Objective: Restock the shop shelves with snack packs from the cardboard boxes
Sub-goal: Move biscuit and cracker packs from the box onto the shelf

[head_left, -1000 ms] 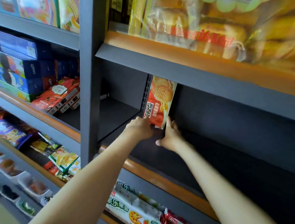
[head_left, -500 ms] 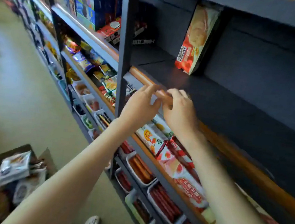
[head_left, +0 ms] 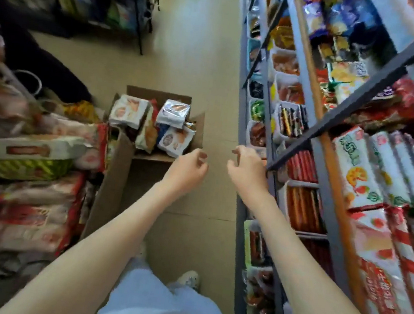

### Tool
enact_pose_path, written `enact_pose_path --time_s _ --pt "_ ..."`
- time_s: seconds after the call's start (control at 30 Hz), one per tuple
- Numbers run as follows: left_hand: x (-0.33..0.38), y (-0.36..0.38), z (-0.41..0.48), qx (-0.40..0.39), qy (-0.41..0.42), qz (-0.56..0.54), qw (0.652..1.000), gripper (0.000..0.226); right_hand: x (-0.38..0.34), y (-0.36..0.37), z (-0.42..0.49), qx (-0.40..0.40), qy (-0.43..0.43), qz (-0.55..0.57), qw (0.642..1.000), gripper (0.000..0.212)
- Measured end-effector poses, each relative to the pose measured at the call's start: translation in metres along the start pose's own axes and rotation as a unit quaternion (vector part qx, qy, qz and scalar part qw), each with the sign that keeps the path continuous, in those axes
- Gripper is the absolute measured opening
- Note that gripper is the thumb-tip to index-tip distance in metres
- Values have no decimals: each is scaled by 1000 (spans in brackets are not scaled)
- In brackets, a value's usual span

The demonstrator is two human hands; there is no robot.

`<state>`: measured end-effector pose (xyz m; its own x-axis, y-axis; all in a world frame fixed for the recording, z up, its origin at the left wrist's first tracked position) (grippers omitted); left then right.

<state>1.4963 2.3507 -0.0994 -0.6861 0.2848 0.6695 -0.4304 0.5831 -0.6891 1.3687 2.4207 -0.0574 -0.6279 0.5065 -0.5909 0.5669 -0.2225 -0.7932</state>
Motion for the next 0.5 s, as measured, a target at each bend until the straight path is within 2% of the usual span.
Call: enact_pose_path --time_s 0.13,0.33,0.5 --pt "-111 -40 -29 39 -155 -2 987 33 -61 89 14 -111 -48 -9 993 37" --pt "-265 -92 -92 120 -341 -15 932 30 -149 214 15 -233 -113 -19 966 53" --pt "-347 -118 -131 135 -436 -29 889 42 -211 295 22 -257 -188 -20 948 75"
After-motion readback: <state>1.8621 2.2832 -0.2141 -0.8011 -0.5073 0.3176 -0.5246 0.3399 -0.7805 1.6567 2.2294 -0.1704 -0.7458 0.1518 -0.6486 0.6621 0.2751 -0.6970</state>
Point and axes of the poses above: each hand's wrist, its own z-axis towards the middle knuckle, its own y-axis out of the palm, x = y × z, the point moved 3 cm from there along z, towards the middle knuckle, and after that the axes turned 8 degrees about z, right-handed, at the moved point
